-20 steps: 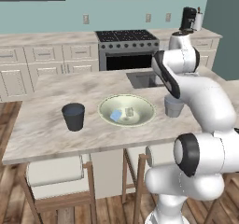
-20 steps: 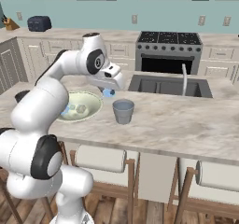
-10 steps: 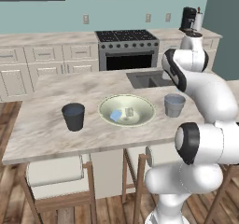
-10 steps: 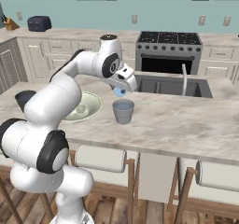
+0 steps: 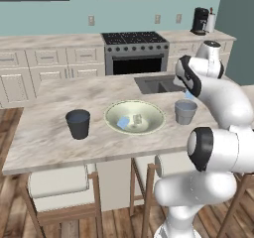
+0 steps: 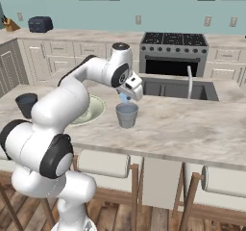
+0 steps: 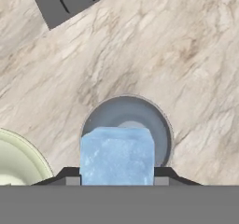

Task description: There are four ice cubes in the ice bowl. Place two ice cubes in each glass of water.

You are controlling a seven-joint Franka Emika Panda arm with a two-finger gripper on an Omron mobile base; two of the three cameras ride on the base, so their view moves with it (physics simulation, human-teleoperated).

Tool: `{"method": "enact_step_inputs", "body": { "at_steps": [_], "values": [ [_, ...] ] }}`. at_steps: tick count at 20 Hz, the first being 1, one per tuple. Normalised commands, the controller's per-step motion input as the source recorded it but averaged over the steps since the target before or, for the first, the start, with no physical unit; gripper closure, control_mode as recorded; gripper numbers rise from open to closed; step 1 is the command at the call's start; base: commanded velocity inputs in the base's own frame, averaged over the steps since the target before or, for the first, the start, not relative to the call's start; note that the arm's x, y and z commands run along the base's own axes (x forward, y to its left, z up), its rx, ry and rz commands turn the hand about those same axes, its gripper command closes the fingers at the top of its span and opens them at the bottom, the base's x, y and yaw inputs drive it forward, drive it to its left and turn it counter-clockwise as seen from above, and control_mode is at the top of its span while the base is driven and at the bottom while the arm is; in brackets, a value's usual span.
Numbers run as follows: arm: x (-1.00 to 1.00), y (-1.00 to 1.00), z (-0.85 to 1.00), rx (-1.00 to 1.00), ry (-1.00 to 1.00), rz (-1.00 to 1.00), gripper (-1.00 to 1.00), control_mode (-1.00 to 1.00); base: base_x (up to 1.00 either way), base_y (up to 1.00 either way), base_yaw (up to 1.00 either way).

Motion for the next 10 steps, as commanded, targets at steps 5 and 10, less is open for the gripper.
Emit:
{"method": "enact_step_inputs", "body": {
  "at_steps": [5,10],
  "values": [
    [-0.35,-0.01,-0.05,0.03,0.0,-0.07,1.0,-1.0,0.0,0.0,0.0],
    [0.06,0.01,-0.17,0.03,0.0,-0.05,1.0,-1.0,0.0,0.0,0.0]
  ]
}}
